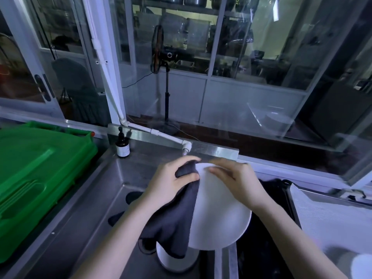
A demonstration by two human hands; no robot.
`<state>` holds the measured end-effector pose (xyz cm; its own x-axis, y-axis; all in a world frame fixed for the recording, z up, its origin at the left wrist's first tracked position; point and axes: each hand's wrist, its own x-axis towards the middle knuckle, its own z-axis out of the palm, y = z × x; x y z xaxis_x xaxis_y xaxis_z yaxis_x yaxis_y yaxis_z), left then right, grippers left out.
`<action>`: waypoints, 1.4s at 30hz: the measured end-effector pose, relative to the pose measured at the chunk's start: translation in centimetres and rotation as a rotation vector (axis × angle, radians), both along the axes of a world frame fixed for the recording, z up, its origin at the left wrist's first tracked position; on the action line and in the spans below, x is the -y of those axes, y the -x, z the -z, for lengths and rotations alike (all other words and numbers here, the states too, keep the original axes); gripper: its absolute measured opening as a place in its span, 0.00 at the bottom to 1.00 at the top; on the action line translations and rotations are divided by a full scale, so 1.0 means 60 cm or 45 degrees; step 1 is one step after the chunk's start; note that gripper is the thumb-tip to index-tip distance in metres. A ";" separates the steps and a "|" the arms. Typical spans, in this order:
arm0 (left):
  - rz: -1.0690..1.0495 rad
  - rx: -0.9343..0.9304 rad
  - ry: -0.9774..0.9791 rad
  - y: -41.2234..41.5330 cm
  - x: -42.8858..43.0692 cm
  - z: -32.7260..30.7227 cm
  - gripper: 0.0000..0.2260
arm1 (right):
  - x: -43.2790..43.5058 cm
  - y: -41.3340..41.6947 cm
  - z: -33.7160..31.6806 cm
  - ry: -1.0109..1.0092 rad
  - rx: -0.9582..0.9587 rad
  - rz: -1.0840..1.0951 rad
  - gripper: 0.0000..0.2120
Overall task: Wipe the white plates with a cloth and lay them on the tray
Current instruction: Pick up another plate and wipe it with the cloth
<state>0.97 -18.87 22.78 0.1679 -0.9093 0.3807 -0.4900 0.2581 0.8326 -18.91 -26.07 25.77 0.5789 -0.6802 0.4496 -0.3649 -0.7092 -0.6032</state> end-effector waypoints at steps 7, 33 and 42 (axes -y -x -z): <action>-0.430 -0.714 -0.008 -0.001 -0.028 0.048 0.12 | -0.040 -0.012 0.061 -0.569 0.711 0.636 0.09; -0.391 -0.345 -0.035 -0.040 -0.037 0.023 0.05 | 0.002 -0.009 0.012 -0.620 0.229 0.077 0.05; -0.057 -0.079 -0.088 -0.026 -0.023 0.012 0.14 | -0.005 -0.044 0.002 -0.080 -0.107 -0.088 0.09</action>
